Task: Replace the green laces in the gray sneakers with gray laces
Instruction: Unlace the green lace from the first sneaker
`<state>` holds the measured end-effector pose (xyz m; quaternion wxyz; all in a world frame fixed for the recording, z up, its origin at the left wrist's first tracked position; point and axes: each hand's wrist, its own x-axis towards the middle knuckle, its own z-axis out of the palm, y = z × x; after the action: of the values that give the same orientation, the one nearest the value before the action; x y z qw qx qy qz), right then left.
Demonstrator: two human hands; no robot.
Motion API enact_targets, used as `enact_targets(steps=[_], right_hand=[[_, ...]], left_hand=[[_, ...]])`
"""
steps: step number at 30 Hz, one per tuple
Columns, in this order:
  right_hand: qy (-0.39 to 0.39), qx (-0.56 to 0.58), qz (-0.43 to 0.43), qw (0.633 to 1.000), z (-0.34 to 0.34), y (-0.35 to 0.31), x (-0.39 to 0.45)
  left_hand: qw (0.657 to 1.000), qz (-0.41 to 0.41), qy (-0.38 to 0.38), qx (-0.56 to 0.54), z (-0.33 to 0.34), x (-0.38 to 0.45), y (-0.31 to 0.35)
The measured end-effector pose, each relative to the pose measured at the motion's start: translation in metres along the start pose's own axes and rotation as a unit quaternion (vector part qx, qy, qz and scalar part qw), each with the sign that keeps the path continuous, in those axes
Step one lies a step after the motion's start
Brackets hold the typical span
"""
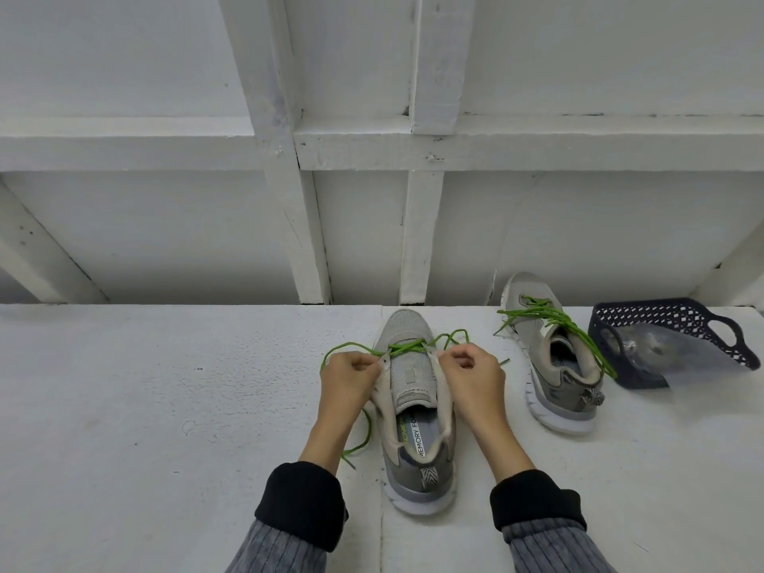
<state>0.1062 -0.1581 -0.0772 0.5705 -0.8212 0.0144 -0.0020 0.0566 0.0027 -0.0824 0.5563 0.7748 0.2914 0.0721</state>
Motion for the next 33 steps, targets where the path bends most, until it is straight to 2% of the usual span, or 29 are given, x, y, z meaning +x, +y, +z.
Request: enact_targets(steps=[3,6,9,11,14,16,18,21,23,24,26,28,30,33], right_hand=[[-0.061,-0.089,-0.084,0.991,0.003,-0.011,0.013],[-0.145,-0.167,-0.162,0.962,0.019,-0.027,0.025],[-0.220,-0.257,-0.155,0.928,0.033,-0.028,0.034],[-0.241,-0.281,-0.143,0.918,0.036,-0.025,0.035],[-0.253,-0.309,-0.171,0.901,0.038,-0.023,0.034],[-0.237,-0.317,-0.186,0.899,0.039,-0.023,0.036],[-0.190,-0.271,-0.176,0.927,0.038,-0.022,0.035],[-0.046,-0.069,-0.089,0.993,0.030,-0.020,0.031],[0.030,0.043,0.011,0.999,0.024,-0.017,0.030],[0.047,0.053,0.029,0.997,0.022,-0.016,0.030],[0.047,-0.009,-0.036,0.998,0.019,-0.017,0.031],[0.005,-0.087,-0.140,0.986,0.018,-0.026,0.031],[-0.083,-0.154,-0.204,0.963,0.019,-0.035,0.032],[-0.200,-0.288,-0.189,0.917,0.025,-0.036,0.032]], left_hand=[[0.999,0.009,-0.006,-0.030,0.004,-0.004,-0.004],[0.999,0.007,0.008,-0.035,0.008,-0.006,-0.008],[0.998,-0.006,0.034,-0.060,0.013,-0.009,-0.013],[0.996,-0.010,0.050,-0.067,0.016,-0.011,-0.016],[0.995,-0.010,0.060,-0.076,0.019,-0.011,-0.016],[0.995,-0.011,0.064,-0.082,0.020,-0.011,-0.017],[0.994,-0.011,0.067,-0.085,0.020,-0.012,-0.017],[0.993,-0.009,0.073,-0.089,0.021,-0.011,-0.018],[0.993,-0.015,0.073,-0.090,0.021,-0.011,-0.018],[0.993,-0.017,0.073,-0.090,0.021,-0.011,-0.018],[0.993,-0.018,0.073,-0.090,0.021,-0.011,-0.019],[0.993,-0.016,0.073,-0.089,0.022,-0.011,-0.020],[0.993,-0.012,0.074,-0.088,0.022,-0.011,-0.020],[0.993,-0.005,0.074,-0.088,0.022,-0.011,-0.020]])
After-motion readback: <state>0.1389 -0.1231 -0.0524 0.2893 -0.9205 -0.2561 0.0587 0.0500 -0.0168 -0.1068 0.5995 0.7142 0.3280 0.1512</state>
